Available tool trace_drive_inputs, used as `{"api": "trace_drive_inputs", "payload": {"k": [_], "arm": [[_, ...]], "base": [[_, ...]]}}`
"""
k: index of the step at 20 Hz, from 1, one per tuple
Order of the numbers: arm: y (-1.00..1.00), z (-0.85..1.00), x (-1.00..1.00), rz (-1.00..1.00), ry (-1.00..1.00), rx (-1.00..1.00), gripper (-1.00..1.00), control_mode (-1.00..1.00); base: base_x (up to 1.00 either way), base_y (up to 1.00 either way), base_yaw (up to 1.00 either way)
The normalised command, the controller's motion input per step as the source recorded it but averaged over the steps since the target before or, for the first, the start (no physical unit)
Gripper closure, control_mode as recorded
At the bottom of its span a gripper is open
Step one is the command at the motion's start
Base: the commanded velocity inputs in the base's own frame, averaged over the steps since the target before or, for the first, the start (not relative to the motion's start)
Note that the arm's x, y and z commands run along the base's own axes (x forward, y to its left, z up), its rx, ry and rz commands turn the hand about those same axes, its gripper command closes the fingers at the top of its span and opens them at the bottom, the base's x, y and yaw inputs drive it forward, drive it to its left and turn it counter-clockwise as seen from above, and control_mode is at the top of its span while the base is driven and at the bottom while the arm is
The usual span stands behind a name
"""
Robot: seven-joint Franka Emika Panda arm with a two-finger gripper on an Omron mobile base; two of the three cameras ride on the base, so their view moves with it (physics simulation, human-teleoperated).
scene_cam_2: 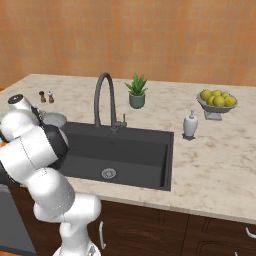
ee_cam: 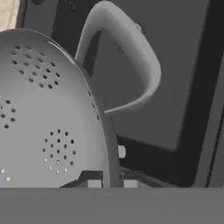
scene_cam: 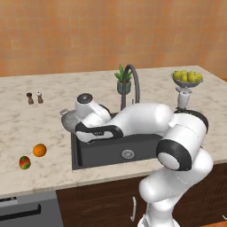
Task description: Put the colander in the sink, put the orange, mango in the colander, and turn on the sink faucet and pour water over the colander.
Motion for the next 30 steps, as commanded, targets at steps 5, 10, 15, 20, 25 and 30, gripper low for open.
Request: {"api": "trace_drive_inputs", "payload": {"k": [5,10,15,20,25,30], "arm": [[-0.30,0.00,-0.25,-0.56,0.04,0.13,1.00,-1.00],[-0.10,0.00,-0.08,-0.49,0.05,0.03,1.00,-1.00],[0.00,0.00,0.06,-0.22,0.07,0.00,1.00,-1.00],[0.02,-0.01,0.01,-0.35,0.07,0.03,1.00,-1.00],[0.22,-0.16,0.00,-0.44,0.05,0.05,1.00,-1.00],[0.37,-0.21,0.00,-0.45,0.00,0.03,1.00,-1.00]], "base": [[0.00,0.00,0.00],[0.00,0.00,0.00],[0.00,0.00,0.00],[0.00,0.00,0.00],[0.00,0.00,0.00],[0.00,0.00,0.00]]}}
